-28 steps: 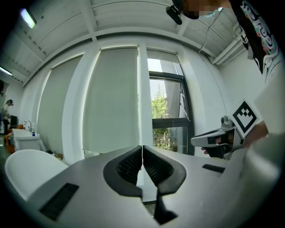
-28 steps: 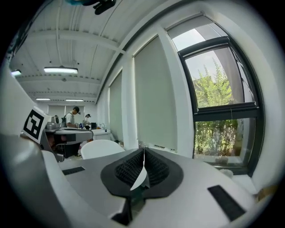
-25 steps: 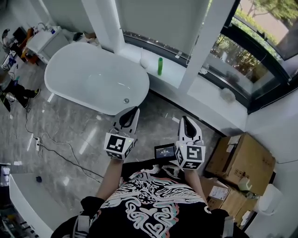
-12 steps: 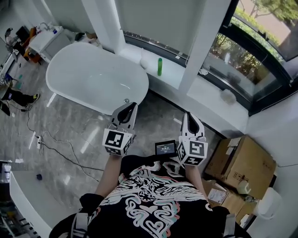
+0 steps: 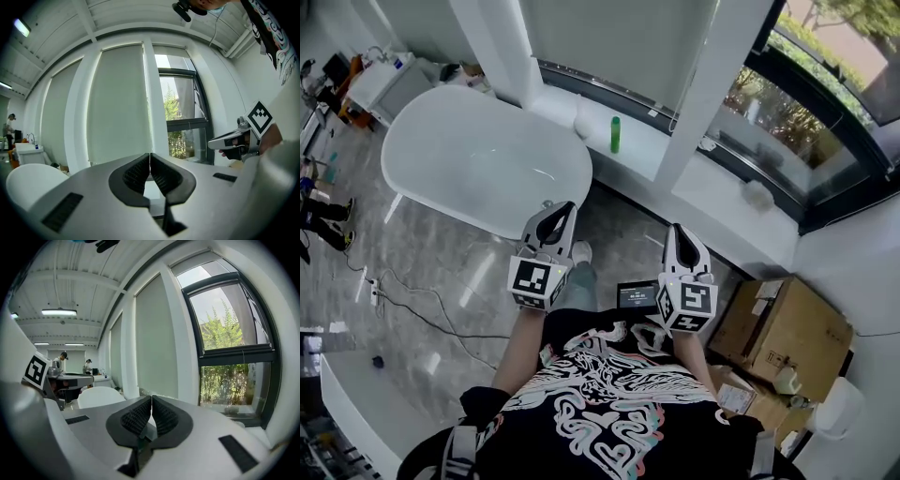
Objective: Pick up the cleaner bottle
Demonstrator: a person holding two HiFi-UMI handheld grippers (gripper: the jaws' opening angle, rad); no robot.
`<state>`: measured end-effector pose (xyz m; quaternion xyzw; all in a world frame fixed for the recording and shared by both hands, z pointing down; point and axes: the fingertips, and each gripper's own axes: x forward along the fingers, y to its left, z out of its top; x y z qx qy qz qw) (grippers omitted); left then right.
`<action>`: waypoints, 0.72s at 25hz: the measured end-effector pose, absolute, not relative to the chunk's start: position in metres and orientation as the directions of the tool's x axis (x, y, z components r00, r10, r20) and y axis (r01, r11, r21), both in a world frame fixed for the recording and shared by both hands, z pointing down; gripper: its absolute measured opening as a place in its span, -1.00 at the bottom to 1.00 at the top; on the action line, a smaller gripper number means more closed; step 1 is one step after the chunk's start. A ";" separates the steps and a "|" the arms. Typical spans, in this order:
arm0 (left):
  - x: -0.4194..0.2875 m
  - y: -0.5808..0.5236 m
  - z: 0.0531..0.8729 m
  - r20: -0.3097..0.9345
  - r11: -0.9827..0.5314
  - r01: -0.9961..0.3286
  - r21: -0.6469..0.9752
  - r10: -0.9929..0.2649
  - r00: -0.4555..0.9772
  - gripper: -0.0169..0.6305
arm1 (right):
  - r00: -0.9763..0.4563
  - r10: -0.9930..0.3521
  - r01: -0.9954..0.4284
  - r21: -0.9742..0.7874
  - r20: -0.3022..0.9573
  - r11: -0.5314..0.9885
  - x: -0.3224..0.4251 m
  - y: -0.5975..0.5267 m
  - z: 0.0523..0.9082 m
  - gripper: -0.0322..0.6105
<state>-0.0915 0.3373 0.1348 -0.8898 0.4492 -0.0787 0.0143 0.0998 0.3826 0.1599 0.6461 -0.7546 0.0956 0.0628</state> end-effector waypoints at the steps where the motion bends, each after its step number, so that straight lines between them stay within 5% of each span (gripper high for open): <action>1: -0.091 0.327 0.136 0.126 -0.598 -0.796 -0.094 -0.800 0.587 -0.89 | -0.154 -0.964 -0.988 -0.060 0.219 0.144 0.101 0.375 0.160 -0.81; 18: -0.085 0.085 0.141 0.135 -0.673 -0.735 -0.080 -0.738 0.661 -0.89 | -0.133 -0.971 -0.991 -0.044 0.199 0.127 0.087 0.154 0.154 -0.81</action>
